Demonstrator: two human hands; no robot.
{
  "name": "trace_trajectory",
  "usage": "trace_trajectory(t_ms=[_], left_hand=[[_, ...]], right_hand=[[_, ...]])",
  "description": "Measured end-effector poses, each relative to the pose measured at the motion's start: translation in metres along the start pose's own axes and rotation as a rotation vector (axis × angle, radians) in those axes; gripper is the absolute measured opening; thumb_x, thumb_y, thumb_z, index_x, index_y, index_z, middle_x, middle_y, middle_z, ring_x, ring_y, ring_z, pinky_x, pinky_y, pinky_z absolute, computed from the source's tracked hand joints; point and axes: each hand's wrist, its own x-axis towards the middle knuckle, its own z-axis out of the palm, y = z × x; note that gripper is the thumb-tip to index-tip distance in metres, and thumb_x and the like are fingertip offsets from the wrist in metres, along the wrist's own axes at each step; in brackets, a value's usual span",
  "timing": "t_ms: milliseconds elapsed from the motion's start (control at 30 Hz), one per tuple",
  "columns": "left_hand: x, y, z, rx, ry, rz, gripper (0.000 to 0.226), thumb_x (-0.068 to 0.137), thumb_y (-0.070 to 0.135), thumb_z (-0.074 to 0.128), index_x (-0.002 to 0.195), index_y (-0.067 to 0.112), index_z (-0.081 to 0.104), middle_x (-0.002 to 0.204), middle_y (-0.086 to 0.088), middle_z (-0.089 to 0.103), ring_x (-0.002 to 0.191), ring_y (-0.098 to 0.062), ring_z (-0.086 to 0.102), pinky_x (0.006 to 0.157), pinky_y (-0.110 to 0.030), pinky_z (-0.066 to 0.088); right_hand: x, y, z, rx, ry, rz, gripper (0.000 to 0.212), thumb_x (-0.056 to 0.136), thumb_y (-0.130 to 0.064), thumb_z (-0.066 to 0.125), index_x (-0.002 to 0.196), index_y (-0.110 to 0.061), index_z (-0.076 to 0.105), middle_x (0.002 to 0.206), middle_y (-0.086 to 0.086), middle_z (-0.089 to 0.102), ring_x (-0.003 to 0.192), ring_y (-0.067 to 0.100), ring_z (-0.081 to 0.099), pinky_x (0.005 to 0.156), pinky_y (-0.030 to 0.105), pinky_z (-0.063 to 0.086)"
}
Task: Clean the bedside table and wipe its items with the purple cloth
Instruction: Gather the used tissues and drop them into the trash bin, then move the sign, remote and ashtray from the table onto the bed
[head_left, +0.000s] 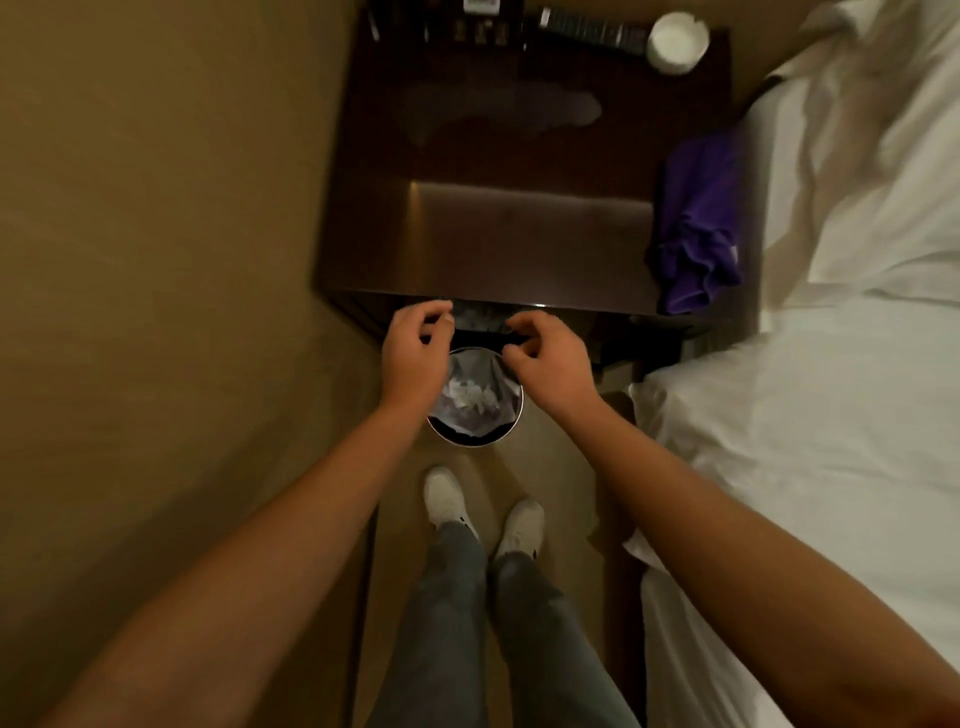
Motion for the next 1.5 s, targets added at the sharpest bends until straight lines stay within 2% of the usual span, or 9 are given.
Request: trace_trajectory(t_ms=[67, 167, 300, 500, 667, 833, 967, 1167, 1500], left_hand=[[0.008, 0.033, -0.012, 0.05, -0.011, 0.101, 0.018, 0.1, 0.028, 0.059, 0.115, 0.03, 0.068, 0.126, 0.005, 0.056, 0.1, 0.008, 0.058, 0.086, -0.012, 0.049], [0.03, 0.068, -0.026, 0.178, -0.02, 0.246, 0.031, 0.097, 0.037, 0.06, 0.128, 0.031, 0.063, 0.14, 0.005, 0.051, 0.129, -0.011, 0.05, 0.106, -0.029, 0.041], [0.064, 0.096, -0.037, 0.356, -0.026, 0.392, 0.048, 0.096, 0.039, 0.063, 0.141, 0.03, 0.052, 0.152, 0.001, 0.043, 0.139, -0.019, 0.041, 0.109, -0.029, 0.03], [0.117, 0.114, -0.055, 0.39, -0.014, 0.414, 0.056, 0.095, 0.044, 0.062, 0.147, 0.029, 0.045, 0.157, 0.0, 0.036, 0.144, -0.023, 0.034, 0.115, -0.038, 0.031], [0.156, 0.131, -0.071, 0.459, -0.035, 0.41, 0.062, 0.095, 0.046, 0.062, 0.15, 0.027, 0.041, 0.159, -0.002, 0.034, 0.146, -0.026, 0.031, 0.118, -0.047, 0.032], [0.203, 0.151, -0.08, 0.501, -0.015, 0.482, 0.066, 0.093, 0.047, 0.065, 0.149, 0.022, 0.042, 0.154, -0.006, 0.041, 0.142, -0.027, 0.036, 0.116, -0.047, 0.034], [0.251, 0.16, -0.083, 0.672, -0.014, 0.551, 0.077, 0.088, 0.057, 0.067, 0.151, 0.025, 0.038, 0.15, -0.011, 0.043, 0.139, -0.031, 0.037, 0.113, -0.049, 0.035], [0.323, 0.174, -0.08, 0.931, -0.074, 0.415, 0.088, 0.091, 0.056, 0.063, 0.16, 0.038, 0.012, 0.167, -0.008, 0.014, 0.146, -0.039, 0.027, 0.114, -0.057, 0.031], [0.423, 0.166, -0.039, 1.054, -0.046, 0.338, 0.077, 0.096, 0.057, 0.054, 0.159, 0.038, 0.014, 0.167, -0.01, 0.015, 0.145, -0.042, 0.027, 0.115, -0.059, 0.028]], right_hand=[[-0.001, -0.019, -0.028, -0.008, 0.027, -0.07, 0.038, 0.092, -0.027, 0.069, 0.13, -0.022, 0.065, 0.123, 0.002, 0.066, 0.098, 0.012, 0.064, 0.091, 0.033, 0.053], [0.008, -0.042, -0.064, -0.048, 0.004, -0.199, 0.046, 0.094, -0.037, 0.068, 0.139, -0.029, 0.059, 0.145, -0.001, 0.057, 0.132, 0.017, 0.053, 0.109, 0.034, 0.043], [0.022, -0.061, -0.103, -0.053, 0.028, -0.237, 0.054, 0.095, -0.046, 0.066, 0.146, -0.035, 0.052, 0.162, -0.003, 0.039, 0.149, 0.019, 0.034, 0.112, 0.033, 0.029], [0.057, -0.078, -0.127, -0.041, 0.12, -0.229, 0.068, 0.094, -0.048, 0.068, 0.154, -0.035, 0.039, 0.166, 0.0, 0.032, 0.153, 0.018, 0.029, 0.117, 0.034, 0.027], [0.084, -0.105, -0.129, 0.032, 0.082, -0.199, 0.08, 0.092, -0.044, 0.073, 0.159, -0.032, 0.031, 0.167, 0.001, 0.029, 0.154, 0.019, 0.028, 0.123, 0.046, 0.031], [0.119, -0.126, -0.129, 0.1, 0.161, -0.145, 0.086, 0.09, -0.041, 0.077, 0.16, -0.027, 0.029, 0.164, -0.001, 0.034, 0.15, 0.016, 0.034, 0.119, 0.032, 0.032], [0.168, -0.131, -0.13, -0.023, 0.219, -0.216, 0.083, 0.089, -0.046, 0.076, 0.158, -0.025, 0.035, 0.165, 0.004, 0.035, 0.153, 0.02, 0.031, 0.124, 0.04, 0.03], [0.269, -0.138, -0.14, -0.176, 0.341, -0.239, 0.071, 0.096, -0.052, 0.064, 0.157, -0.025, 0.04, 0.161, 0.006, 0.042, 0.146, 0.025, 0.042, 0.115, 0.047, 0.042], [0.396, -0.118, -0.125, -0.151, 0.303, -0.18, 0.08, 0.092, -0.055, 0.067, 0.157, -0.018, 0.038, 0.144, 0.009, 0.06, 0.128, 0.028, 0.06, 0.105, 0.047, 0.05]])
